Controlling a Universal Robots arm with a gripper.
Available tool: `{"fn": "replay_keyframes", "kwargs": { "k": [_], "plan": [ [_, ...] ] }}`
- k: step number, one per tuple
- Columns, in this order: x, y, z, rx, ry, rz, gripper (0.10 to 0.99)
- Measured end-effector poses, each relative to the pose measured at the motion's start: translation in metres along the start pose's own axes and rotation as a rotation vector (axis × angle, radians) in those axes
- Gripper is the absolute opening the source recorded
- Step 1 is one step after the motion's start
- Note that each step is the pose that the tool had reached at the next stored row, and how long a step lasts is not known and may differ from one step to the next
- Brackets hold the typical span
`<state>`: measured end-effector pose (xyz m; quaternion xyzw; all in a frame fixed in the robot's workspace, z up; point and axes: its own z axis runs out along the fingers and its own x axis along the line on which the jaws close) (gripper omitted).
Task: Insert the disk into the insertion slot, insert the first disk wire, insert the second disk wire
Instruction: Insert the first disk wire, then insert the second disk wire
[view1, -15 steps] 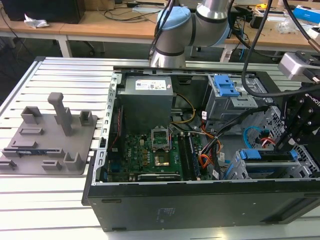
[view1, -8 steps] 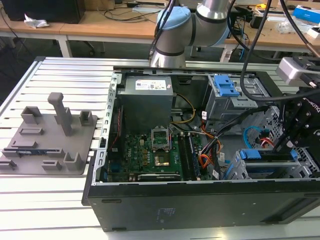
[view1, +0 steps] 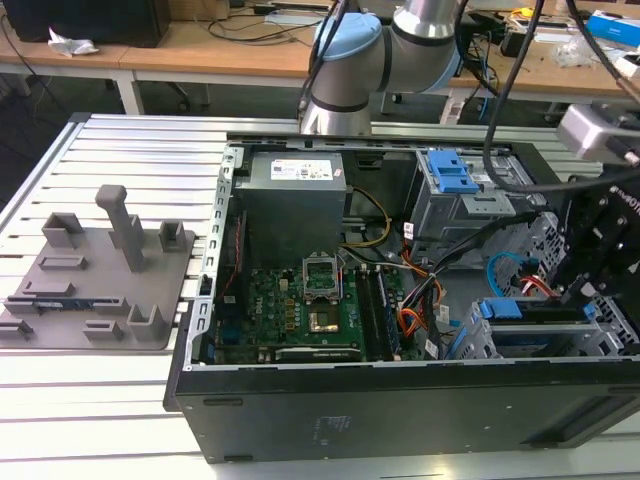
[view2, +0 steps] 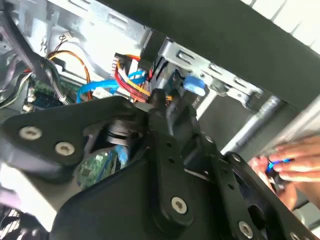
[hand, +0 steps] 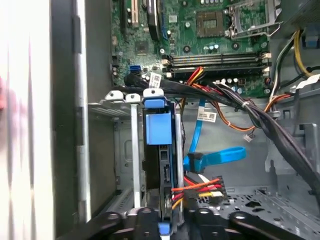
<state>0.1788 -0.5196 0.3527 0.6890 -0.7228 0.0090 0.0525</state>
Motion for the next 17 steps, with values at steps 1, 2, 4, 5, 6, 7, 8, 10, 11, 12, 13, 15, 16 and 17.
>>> {"fn": "replay_keyframes", "kwargs": {
  "k": [1, 2, 4, 5, 6, 7, 8, 10, 11, 12, 13, 15, 16, 17],
  "plan": [
    [0.0002, 0.0003, -0.0043, 0.0, 0.0006, 0.0, 0.416],
    [0.0005, 0.0011, -0.0144, 0.0, 0.0021, 0.0, 0.478],
    [0.0013, 0.0019, -0.025, 0.001, 0.0021, 0.0, 0.541],
    [0.0018, 0.0024, -0.0321, 0.002, 0.0025, 0.0, 0.541],
    [0.002, 0.0025, -0.0347, 0.002, 0.0025, 0.0, 0.541],
    [0.0019, 0.0026, -0.0351, 0.002, 0.0025, 0.0, 0.541],
    [0.0019, 0.0026, -0.0352, 0.002, 0.0029, 0.0, 0.541],
    [0.0019, 0.0026, -0.0352, 0.002, 0.0032, 0.0, 0.541],
    [0.0019, 0.0026, -0.0353, 0.002, 0.0033, 0.0, 0.541],
    [0.0018, 0.0026, -0.0353, 0.002, 0.0035, 0.0, 0.541],
    [0.0018, 0.0027, -0.0353, 0.002, 0.0035, 0.0, 0.541],
    [0.0018, 0.0027, -0.0353, 0.002, 0.0039, 0.0, 0.541],
    [0.0017, 0.0027, -0.0353, 0.002, 0.0044, 0.0, 0.541],
    [0.0017, 0.0027, -0.0353, 0.002, 0.0045, 0.001, 0.541]
  ]
}}
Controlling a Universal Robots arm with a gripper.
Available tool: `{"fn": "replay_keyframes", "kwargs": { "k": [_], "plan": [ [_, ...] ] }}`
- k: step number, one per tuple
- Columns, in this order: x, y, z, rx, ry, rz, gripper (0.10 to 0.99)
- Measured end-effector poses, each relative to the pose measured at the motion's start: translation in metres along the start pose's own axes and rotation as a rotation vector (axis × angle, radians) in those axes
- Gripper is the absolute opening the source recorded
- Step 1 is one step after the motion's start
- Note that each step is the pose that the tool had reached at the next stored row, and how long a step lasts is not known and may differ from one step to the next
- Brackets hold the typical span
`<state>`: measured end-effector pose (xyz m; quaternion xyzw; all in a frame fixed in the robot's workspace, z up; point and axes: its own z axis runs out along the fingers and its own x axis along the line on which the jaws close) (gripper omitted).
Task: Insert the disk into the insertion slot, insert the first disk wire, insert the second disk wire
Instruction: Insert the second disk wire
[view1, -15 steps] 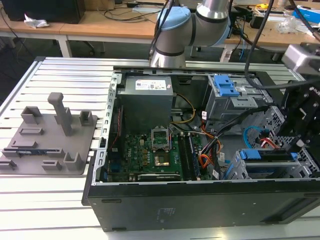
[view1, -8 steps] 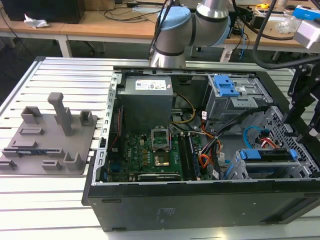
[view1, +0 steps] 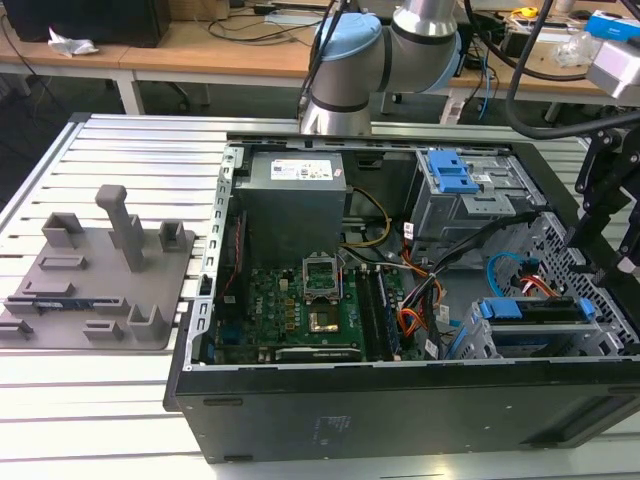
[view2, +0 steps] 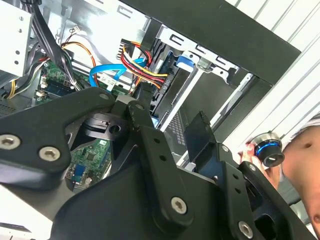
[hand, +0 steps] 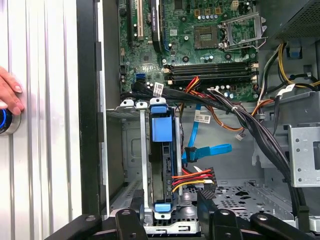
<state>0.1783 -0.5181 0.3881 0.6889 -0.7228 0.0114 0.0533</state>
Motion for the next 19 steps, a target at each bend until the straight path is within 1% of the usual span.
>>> {"fn": "replay_keyframes", "kwargs": {
  "k": [10, 11, 12, 13, 15, 16, 17, 19],
  "plan": [
    [-0.0005, 0.0001, 0.0, 0.0, 0.0014, 0.0, 0.541],
    [-0.0019, 0.0005, -0.0002, 0.001, 0.0055, 0.001, 0.541],
    [-0.003, 0.0013, -0.0001, 0.01, 0.0095, 0.002, 0.541],
    [-0.0039, 0.0018, 0.0, 0.02, 0.0107, 0.003, 0.541],
    [-0.0049, 0.0037, 0.0007, 0.035, 0.0099, 0.005, 0.541],
    [-0.0053, 0.0056, 0.001, 0.037, 0.0098, 0.005, 0.541],
    [-0.0058, 0.0099, 0.0015, 0.037, 0.0101, 0.005, 0.541],
    [-0.0065, 0.0153, 0.0026, 0.037, 0.0121, 0.005, 0.541]
  ]
}}
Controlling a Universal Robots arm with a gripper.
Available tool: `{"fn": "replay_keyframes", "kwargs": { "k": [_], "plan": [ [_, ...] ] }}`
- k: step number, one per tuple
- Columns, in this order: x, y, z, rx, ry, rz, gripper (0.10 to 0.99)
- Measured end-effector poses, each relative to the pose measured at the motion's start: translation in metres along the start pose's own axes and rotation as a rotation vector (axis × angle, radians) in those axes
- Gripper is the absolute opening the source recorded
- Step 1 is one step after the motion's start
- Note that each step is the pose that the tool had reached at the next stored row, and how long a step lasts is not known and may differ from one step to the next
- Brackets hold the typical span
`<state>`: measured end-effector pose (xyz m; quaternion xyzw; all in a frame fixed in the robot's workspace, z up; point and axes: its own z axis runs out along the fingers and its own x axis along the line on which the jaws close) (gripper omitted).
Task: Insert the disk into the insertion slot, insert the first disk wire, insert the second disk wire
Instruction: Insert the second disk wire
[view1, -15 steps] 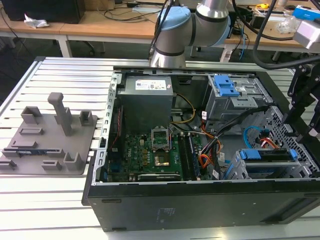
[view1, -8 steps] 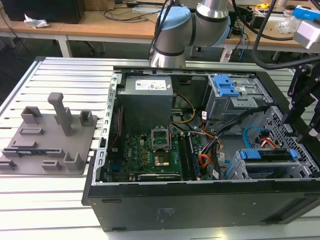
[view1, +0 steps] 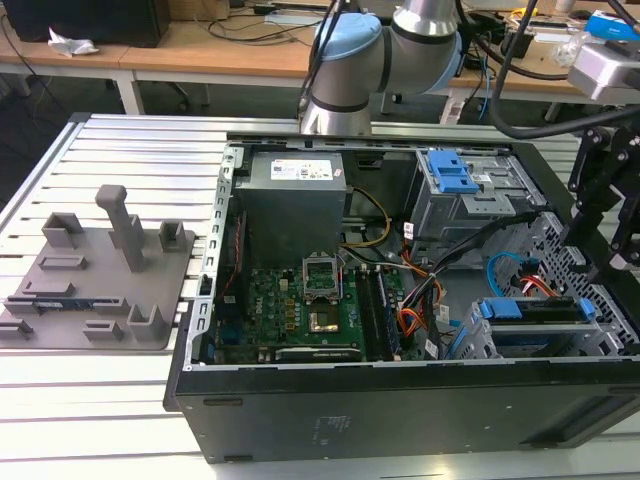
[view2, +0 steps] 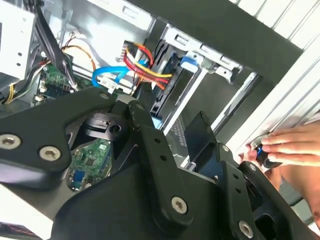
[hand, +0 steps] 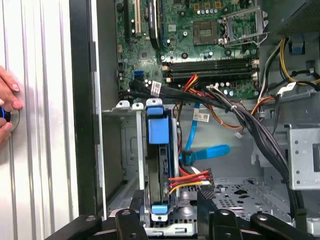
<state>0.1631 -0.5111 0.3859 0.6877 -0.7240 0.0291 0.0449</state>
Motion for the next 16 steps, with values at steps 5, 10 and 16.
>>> {"fn": "replay_keyframes", "kwargs": {
  "k": [5, 10, 16],
  "plan": [
    [-0.022, 0.0263, 0.006, 0.002, 0.0416, 0.0, 0.459],
    [-0.0332, 0.0278, 0.0078, 0.005, 0.0867, -0.005, 0.388],
    [-0.0375, 0.0304, 0.0104, 0.01, 0.1522, -0.015, 0.388]
  ]
}}
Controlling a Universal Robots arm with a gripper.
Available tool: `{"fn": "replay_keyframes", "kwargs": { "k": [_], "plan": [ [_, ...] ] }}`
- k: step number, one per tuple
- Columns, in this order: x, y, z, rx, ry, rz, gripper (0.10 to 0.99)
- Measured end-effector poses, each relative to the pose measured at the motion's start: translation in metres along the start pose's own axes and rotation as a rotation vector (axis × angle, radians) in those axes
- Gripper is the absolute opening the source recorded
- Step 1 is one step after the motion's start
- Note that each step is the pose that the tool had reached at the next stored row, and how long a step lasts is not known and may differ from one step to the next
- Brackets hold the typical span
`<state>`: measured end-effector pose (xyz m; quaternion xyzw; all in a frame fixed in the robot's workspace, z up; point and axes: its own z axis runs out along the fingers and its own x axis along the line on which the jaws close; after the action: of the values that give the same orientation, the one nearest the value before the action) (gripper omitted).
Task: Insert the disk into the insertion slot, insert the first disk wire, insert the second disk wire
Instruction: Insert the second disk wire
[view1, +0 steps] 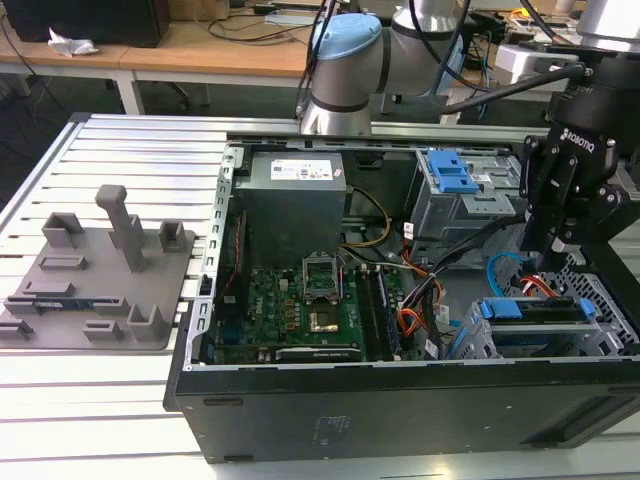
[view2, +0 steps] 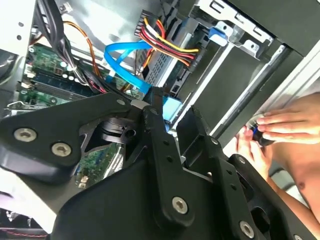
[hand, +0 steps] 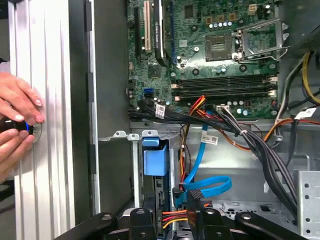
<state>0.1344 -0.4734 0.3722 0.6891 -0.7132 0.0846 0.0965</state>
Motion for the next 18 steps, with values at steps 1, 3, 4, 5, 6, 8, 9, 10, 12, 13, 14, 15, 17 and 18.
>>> {"fn": "replay_keyframes", "kwargs": {
  "k": [1, 3, 4, 5, 6, 8, 9, 10, 12, 13, 14, 15, 17, 18],
  "plan": [
    [-0.0006, 0.001, 0.0003, 0.002, 0.0089, -0.001, 0.388],
    [-0.0024, 0.0025, 0.0019, 0.013, 0.0251, -0.006, 0.388],
    [-0.0025, 0.0025, 0.0023, 0.016, 0.0271, -0.009, 0.388],
    [-0.0028, 0.0025, 0.0032, 0.022, 0.0298, -0.013, 0.388],
    [-0.0031, 0.0025, 0.0042, 0.027, 0.0321, -0.015, 0.388],
    [-0.0035, 0.0031, 0.0057, 0.031, 0.0411, -0.017, 0.388],
    [-0.0038, 0.0035, 0.0059, 0.031, 0.0429, -0.017, 0.388],
    [-0.0043, 0.0039, 0.006, 0.031, 0.044, -0.017, 0.388],
    [-0.0073, 0.0047, 0.0063, 0.032, 0.046, -0.017, 0.388],
    [-0.0092, 0.0047, 0.0065, 0.033, 0.0481, -0.018, 0.388],
    [-0.0109, 0.0049, 0.0068, 0.034, 0.0496, -0.019, 0.388],
    [-0.012, 0.0049, 0.0072, 0.036, 0.0505, -0.021, 0.388],
    [-0.0141, 0.0049, 0.0083, 0.042, 0.0518, -0.028, 0.388],
    [-0.0152, 0.0049, 0.0089, 0.044, 0.053, -0.033, 0.376]
  ]
}}
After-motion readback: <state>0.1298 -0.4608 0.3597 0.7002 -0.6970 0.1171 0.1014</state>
